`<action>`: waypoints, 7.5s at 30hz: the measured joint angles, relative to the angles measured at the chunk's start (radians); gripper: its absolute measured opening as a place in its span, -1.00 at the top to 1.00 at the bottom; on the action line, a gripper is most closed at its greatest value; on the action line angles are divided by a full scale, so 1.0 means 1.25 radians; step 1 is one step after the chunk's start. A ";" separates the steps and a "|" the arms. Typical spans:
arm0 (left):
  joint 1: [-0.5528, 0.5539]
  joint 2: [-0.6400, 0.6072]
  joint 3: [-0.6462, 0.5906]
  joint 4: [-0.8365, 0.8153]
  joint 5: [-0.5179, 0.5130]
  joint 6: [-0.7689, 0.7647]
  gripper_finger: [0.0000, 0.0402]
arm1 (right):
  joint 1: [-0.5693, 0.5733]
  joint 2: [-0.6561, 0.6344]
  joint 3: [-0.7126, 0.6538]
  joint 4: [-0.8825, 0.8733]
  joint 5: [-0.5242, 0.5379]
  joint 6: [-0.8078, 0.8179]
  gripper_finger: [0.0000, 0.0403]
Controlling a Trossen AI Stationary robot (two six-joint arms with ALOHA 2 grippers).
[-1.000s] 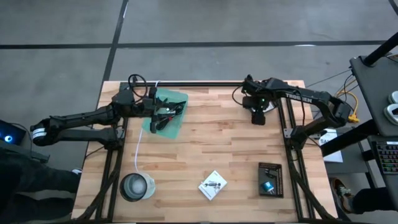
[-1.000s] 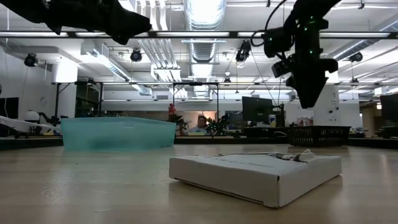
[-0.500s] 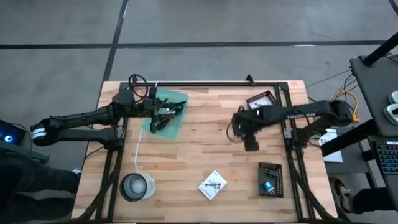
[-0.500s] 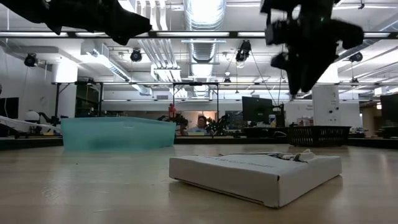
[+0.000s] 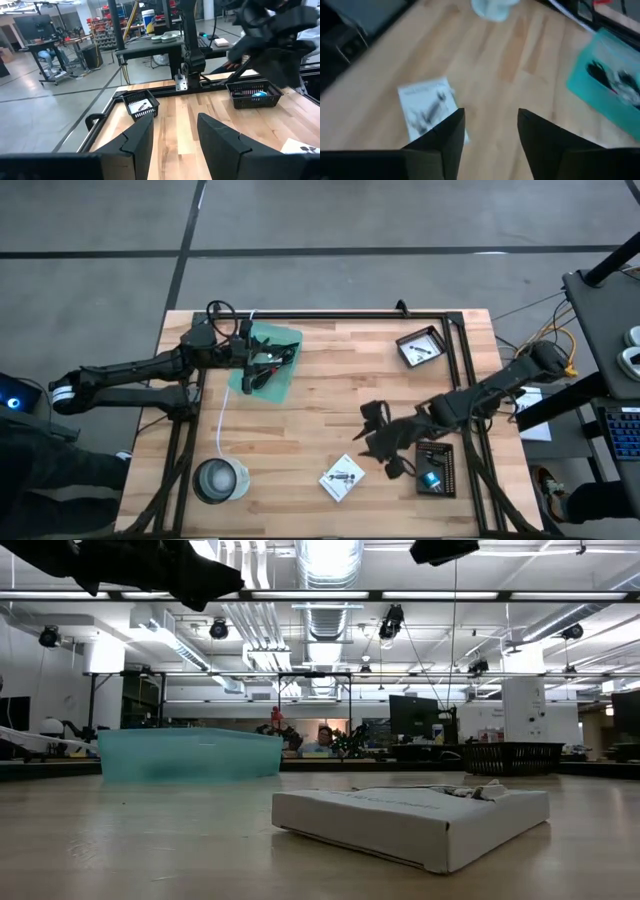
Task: Pick and place items into bin
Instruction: Put the white card reader box into the top black bin, then return to Home Position
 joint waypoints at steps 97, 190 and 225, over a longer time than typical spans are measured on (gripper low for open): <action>0.000 -0.025 -0.002 -0.023 0.000 -0.005 0.32 | 0.074 0.093 0.116 -0.382 0.233 0.066 0.94; 0.000 -0.014 -0.002 -0.029 0.000 -0.002 0.32 | -0.836 0.054 -0.085 -0.607 0.108 -0.636 0.78; 0.000 -0.017 -0.002 -0.024 -0.001 -0.004 0.32 | -0.506 -0.162 -0.153 0.002 -0.136 0.005 0.95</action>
